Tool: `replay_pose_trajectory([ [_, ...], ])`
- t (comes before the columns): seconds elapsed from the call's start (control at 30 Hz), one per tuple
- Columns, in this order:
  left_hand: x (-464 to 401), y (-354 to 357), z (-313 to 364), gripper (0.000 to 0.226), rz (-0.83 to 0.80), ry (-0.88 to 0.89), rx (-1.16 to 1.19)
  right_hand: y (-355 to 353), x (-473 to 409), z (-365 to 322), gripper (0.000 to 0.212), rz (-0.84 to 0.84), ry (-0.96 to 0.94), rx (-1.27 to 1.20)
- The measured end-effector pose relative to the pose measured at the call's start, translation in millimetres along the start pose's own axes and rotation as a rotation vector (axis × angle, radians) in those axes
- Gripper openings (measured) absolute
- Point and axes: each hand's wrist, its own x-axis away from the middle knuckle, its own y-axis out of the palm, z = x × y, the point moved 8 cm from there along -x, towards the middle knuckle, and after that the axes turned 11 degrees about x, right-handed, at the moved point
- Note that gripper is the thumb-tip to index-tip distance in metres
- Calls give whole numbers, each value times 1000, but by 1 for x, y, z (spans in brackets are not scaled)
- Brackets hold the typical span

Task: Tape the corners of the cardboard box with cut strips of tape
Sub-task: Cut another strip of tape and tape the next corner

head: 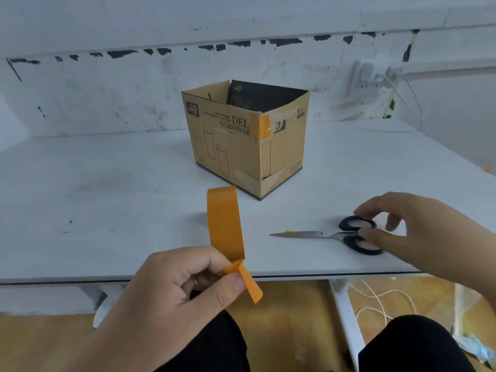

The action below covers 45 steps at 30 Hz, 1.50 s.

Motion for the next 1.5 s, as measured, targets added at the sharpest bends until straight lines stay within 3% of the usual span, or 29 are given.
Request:
replay_pose_trajectory([
  [0.07, -8, 2, 7, 26, -41, 2, -63, -16, 9, -26, 17, 59, -101, -182],
  [0.13, -19, 3, 16, 29, -57, 11, -163, -30, 21, -65, 34, 37, -238, -386],
  [0.27, -43, 6, 36, 36, -78, 49, -293, -44, 31, -115, 61, 29, -392, -259],
  [0.47, -63, 5, 50, 31, -117, 67, -369, -55, 20, -120, 34, 122, -414, -253],
  [0.8, -88, -3, 43, 22, -150, 141, -518, -49, -7, -116, 19, 218, -300, -256],
  [0.93, -119, -12, 21, 27, -126, 98, -544, -40, -41, -112, 14, 315, -219, -295],
  [1.1, -144, -19, -12, 15, -112, 10, -491, -23, -75, -110, 11, 352, -198, -271],
  [1.33, -152, -33, 6, 24, 74, 245, -674, -42, -90, -115, 9, 434, -278, -168],
  [1.5, -166, -36, 19, 33, 124, 358, -674, -60, -95, -120, 28, 484, -377, -95],
])
